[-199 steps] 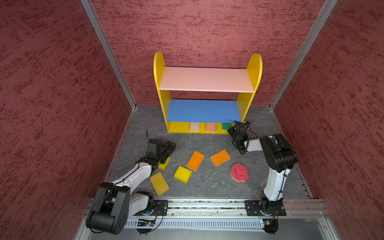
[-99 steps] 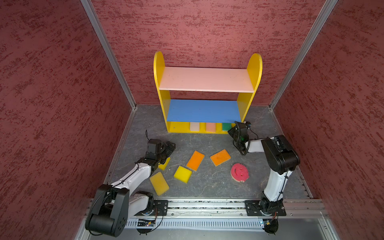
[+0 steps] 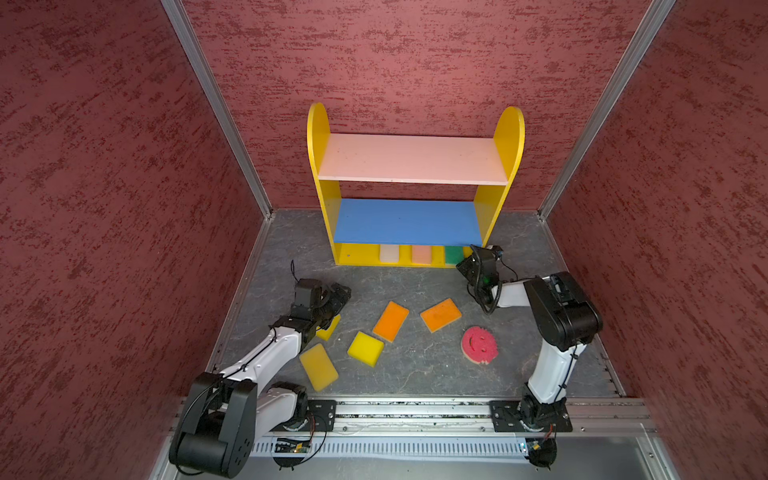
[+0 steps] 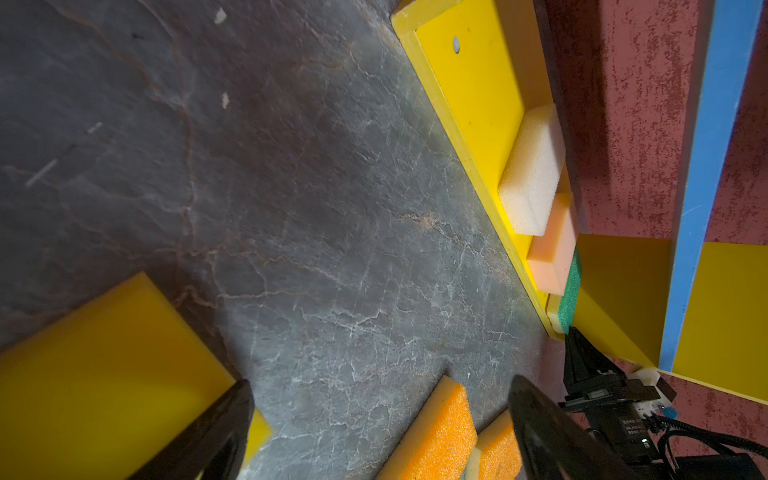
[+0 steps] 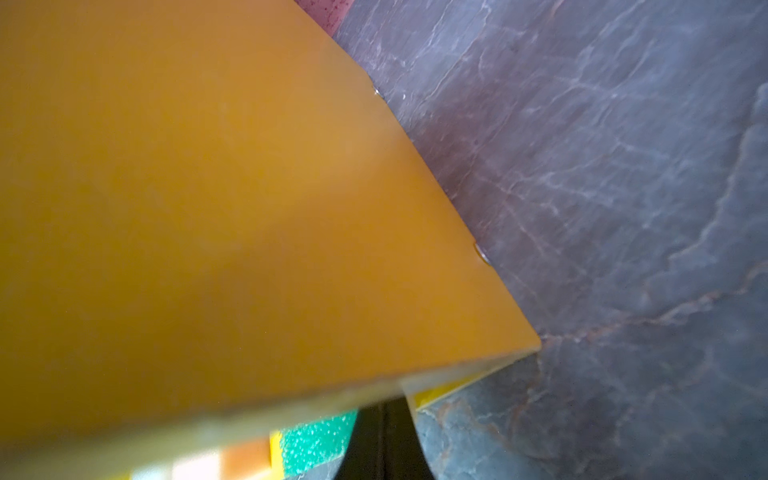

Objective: Place and organize the cleaning sponges onto the shelf

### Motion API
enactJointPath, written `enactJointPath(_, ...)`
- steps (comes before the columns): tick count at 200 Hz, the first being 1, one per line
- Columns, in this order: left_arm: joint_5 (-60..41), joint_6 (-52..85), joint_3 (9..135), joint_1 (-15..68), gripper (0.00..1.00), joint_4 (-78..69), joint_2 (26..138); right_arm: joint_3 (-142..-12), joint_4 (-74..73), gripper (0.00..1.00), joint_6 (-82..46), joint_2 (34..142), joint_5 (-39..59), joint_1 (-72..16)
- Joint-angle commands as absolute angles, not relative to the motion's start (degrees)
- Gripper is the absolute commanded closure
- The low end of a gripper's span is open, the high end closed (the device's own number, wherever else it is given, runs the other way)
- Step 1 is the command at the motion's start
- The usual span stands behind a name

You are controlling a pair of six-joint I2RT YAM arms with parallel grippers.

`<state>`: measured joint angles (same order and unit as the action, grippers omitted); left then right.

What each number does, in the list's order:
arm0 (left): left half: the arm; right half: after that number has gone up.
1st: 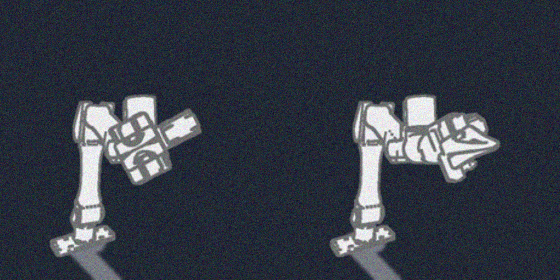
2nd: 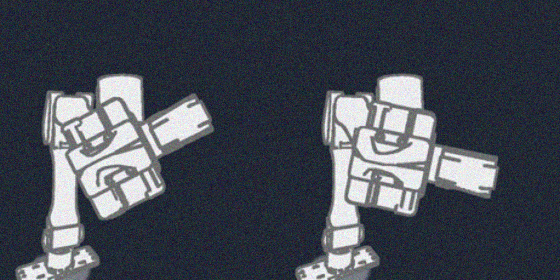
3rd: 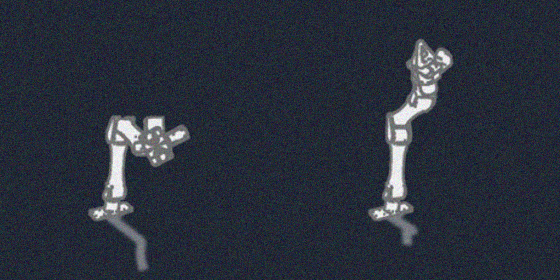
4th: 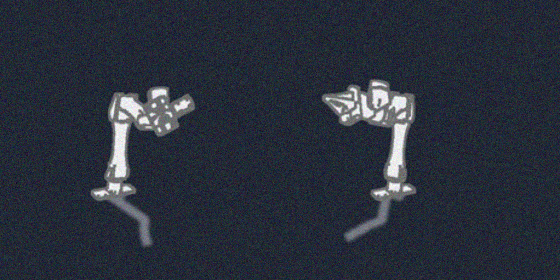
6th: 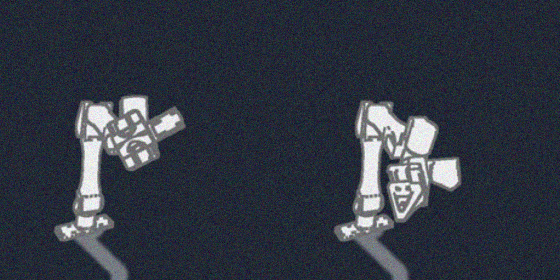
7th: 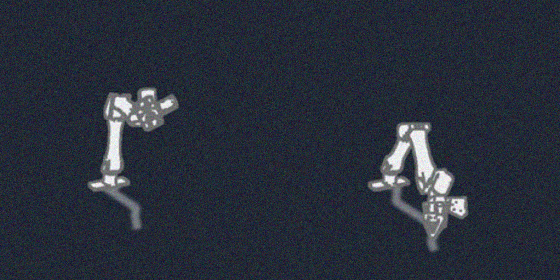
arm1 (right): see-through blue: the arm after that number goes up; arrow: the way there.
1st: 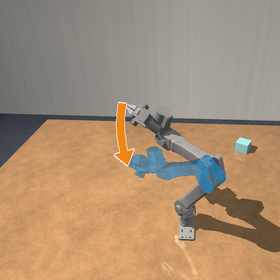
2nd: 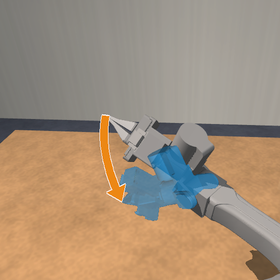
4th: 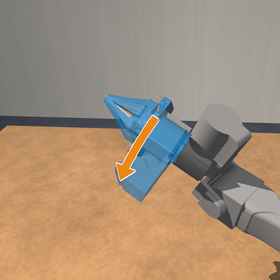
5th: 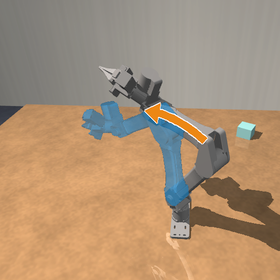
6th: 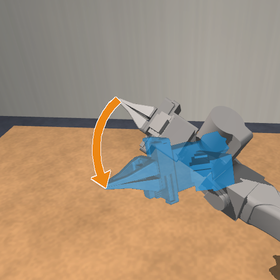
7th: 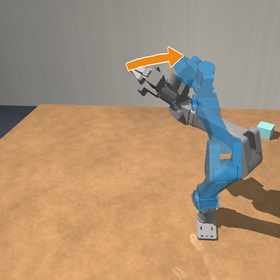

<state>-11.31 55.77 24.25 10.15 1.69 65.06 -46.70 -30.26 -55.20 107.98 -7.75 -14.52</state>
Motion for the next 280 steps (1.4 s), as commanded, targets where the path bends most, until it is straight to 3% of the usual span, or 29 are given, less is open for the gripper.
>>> enactJointPath(1,-10.4,56.2,23.8,10.2,0.05,2.1,64.4,-46.5,-31.5,1.0,-55.6,107.0,-7.5,-14.3)
enactJointPath(141,-10.5,55.8,25.2,10.5,0.05,2.7,65.3,-48.9,-32.2,1.0,-56.7,110.7,-6.7,-13.8)
enactJointPath(192,-10.3,55.8,25.2,10.5,0.04,2.8,65.1,-48.0,-33.1,0.86,-57.5,110.5,-6.4,-13.6)
enactJointPath(280,-9.7,55.7,25.2,11.1,0.04,3.2,64.2,-45.8,-32.6,0.74,-57.2,105.8,-6.5,-12.8)
